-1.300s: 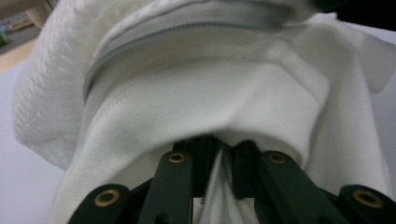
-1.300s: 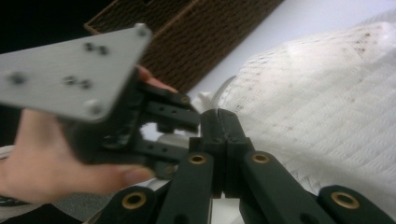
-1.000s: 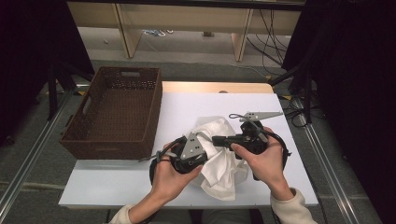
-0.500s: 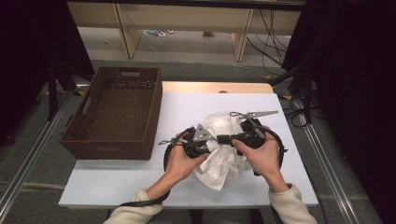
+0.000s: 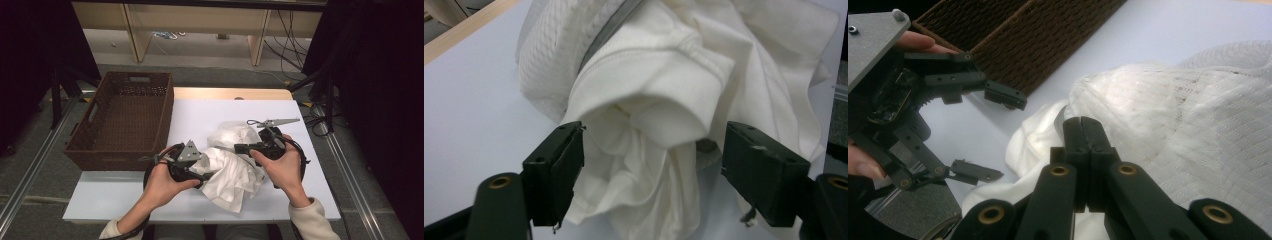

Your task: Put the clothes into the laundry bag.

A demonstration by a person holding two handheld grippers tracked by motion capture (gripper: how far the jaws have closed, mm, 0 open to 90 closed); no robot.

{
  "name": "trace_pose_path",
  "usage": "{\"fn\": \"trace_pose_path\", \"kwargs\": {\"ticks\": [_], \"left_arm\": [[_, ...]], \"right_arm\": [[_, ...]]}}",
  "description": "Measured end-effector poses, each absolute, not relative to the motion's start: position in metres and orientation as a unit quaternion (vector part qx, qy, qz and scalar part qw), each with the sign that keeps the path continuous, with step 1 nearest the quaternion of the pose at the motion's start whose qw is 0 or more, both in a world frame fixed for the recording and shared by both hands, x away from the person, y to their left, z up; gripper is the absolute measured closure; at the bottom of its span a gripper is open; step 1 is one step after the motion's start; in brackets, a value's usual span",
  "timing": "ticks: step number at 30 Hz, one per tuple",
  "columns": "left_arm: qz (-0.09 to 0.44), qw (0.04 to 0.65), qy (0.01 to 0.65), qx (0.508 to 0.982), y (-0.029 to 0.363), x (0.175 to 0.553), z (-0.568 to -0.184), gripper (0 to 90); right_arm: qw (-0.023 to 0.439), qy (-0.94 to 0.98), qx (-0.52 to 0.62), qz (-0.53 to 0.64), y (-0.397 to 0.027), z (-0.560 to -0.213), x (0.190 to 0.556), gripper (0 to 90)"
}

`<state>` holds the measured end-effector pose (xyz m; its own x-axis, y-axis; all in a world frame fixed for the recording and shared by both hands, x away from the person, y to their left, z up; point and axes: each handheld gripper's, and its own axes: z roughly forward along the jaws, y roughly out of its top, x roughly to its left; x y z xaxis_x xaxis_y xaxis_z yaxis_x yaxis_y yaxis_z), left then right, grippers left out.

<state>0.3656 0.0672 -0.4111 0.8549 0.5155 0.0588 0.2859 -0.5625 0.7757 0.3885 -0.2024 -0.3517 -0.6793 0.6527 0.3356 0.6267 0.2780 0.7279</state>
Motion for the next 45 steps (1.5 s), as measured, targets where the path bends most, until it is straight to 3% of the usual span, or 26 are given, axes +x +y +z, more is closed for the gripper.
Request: {"fn": "trace_pose_path", "kwargs": {"ticks": [7, 10, 15, 23, 28, 32, 34, 37, 40, 45], "left_arm": [[0.106, 0.381, 0.269, 0.878, 0.081, 0.395, -0.447, 21.1], [0.091, 0.367, 0.265, 0.887, 0.076, 0.402, -0.458, 16.0], [0.077, 0.328, 0.237, 0.911, 0.071, 0.401, -0.463, 15.5], [0.087, 0.324, 0.219, 0.916, 0.072, 0.382, -0.451, 15.5], [0.074, 0.294, 0.209, 0.93, 0.067, 0.381, -0.472, 16.5], [0.069, 0.297, 0.214, 0.928, 0.058, 0.383, -0.48, 32.7], [0.079, 0.315, 0.202, 0.924, 0.058, 0.386, -0.477, 58.3], [0.068, 0.327, 0.207, 0.919, 0.052, 0.384, -0.475, 74.3], [0.047, 0.411, 0.235, 0.88, 0.044, 0.371, -0.459, 78.9], [0.072, 0.489, 0.236, 0.837, 0.043, 0.347, -0.407, 79.9]], "right_arm": [[0.017, 0.8, 0.403, 0.444, -0.201, -0.351, 0.388, 90.0], [0.02, 0.801, 0.406, 0.438, -0.202, -0.352, 0.389, 90.0], [0.011, 0.805, 0.402, 0.437, -0.202, -0.353, 0.39, 90.0], [0.014, 0.807, 0.401, 0.434, -0.201, -0.352, 0.388, 90.0], [0.014, 0.808, 0.402, 0.43, -0.198, -0.354, 0.388, 90.0], [0.008, 0.809, 0.408, 0.424, -0.195, -0.356, 0.387, 90.0], [0.008, 0.81, 0.41, 0.419, -0.194, -0.357, 0.388, 90.0], [0.006, 0.812, 0.409, 0.416, -0.193, -0.359, 0.389, 90.0], [0.004, 0.81, 0.408, 0.422, -0.191, -0.361, 0.389, 90.0], [0.004, 0.806, 0.395, 0.442, -0.191, -0.356, 0.385, 90.0]]}}
